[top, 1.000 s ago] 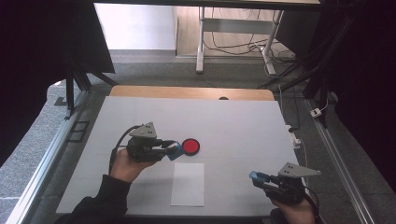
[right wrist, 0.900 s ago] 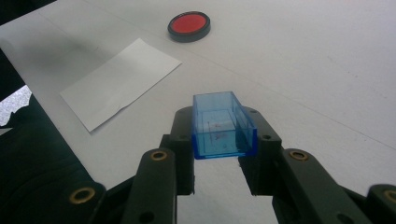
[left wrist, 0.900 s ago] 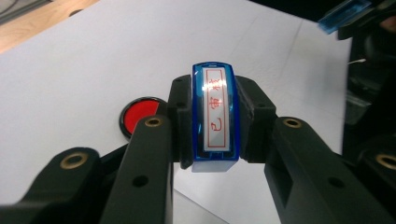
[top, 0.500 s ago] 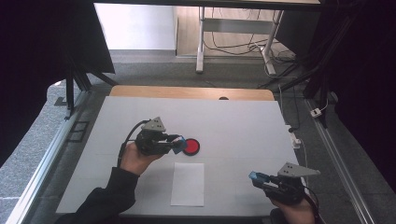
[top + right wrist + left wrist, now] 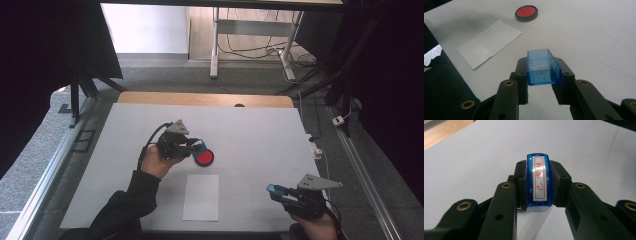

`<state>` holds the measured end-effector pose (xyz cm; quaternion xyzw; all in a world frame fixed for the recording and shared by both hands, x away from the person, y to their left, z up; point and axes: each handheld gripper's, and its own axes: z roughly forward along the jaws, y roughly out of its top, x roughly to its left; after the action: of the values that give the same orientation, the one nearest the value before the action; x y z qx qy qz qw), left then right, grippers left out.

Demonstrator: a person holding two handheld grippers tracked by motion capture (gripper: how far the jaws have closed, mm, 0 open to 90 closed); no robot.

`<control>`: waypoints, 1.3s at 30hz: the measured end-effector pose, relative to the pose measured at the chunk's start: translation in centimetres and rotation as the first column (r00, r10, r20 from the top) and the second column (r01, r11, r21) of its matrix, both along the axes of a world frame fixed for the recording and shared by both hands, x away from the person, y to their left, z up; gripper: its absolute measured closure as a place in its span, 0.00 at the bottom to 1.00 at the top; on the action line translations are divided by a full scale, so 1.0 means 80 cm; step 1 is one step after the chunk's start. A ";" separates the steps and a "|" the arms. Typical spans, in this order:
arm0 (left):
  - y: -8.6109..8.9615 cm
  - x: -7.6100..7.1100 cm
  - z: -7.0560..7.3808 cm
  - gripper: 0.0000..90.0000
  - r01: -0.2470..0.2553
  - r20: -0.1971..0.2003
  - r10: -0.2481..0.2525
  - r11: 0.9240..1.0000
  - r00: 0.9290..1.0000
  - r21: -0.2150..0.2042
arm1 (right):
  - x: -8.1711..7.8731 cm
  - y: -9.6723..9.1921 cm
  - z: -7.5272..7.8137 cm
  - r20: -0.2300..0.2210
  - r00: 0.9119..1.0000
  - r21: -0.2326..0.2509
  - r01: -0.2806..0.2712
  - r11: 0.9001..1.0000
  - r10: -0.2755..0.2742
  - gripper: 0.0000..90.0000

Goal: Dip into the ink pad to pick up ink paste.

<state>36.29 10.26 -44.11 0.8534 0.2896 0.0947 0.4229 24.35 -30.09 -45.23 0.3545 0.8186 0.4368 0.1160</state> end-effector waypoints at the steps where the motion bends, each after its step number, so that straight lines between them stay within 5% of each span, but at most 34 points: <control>1: -0.003 0.002 -0.002 0.78 -0.006 0.001 0.006 1.000 1.000 0.004 | 0.000 0.000 0.000 0.000 1.000 0.000 0.000 1.000 0.000 0.76; 18: -0.021 0.037 -0.041 0.78 -0.046 -0.060 0.047 0.998 0.997 0.032 | 0.000 -0.001 0.000 -0.002 1.000 0.003 0.000 1.000 0.000 0.76; 39: -0.032 0.050 -0.065 0.78 -0.072 -0.118 0.080 0.995 0.990 0.066 | 0.000 0.000 0.000 -0.002 1.000 0.003 -0.003 1.000 0.003 0.76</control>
<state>40.26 7.74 -49.34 0.8585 0.3439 0.0678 0.3742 24.36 -30.11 -45.25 0.3538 0.8186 0.4378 0.1140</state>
